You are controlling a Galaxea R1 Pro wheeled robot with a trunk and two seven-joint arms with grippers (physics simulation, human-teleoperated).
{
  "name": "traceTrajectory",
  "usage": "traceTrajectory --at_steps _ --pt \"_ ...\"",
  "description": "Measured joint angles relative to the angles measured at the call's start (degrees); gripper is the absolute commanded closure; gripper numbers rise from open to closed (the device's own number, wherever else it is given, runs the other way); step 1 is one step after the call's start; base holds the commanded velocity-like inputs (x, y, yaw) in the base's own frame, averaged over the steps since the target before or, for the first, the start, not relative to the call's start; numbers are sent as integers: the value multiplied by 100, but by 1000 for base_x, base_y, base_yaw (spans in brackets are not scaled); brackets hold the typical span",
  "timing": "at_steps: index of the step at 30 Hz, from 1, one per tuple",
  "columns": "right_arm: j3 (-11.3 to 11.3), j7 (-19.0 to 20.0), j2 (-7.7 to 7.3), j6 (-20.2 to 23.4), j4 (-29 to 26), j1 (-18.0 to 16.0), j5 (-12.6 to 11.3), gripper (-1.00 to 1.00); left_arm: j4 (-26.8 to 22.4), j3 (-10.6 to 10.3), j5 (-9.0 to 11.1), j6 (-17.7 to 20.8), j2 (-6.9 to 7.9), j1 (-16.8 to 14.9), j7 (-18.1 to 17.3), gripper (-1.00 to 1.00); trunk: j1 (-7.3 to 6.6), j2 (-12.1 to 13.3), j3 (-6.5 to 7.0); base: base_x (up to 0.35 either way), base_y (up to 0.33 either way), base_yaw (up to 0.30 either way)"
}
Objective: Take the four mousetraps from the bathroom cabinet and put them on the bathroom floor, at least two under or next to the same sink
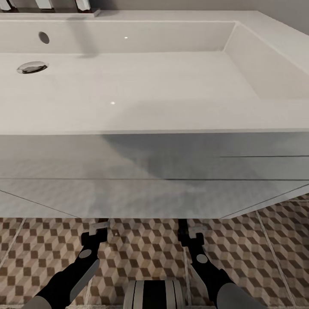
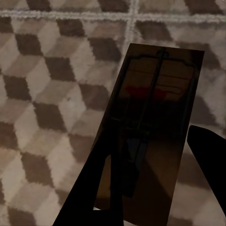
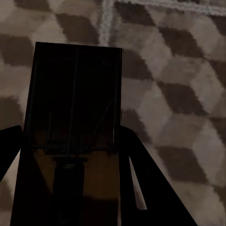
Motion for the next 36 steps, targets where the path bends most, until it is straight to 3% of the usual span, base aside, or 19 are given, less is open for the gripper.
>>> traceTrajectory --at_steps 9,19,36 --pt "61 0 0 13 -8 0 20 100 -8 20 -14 22 -35 0 -163 100 0 0 0 0 0 0" --pt "67 -8 0 21 -9 0 21 100 -7 36 -27 -14 -31 0 -161 100 26 -13 -221 0 0 0" --pt "61 -8 0 29 -9 0 21 100 -9 29 -18 -1 -37 0 -176 100 26 -13 -222 0 0 0"
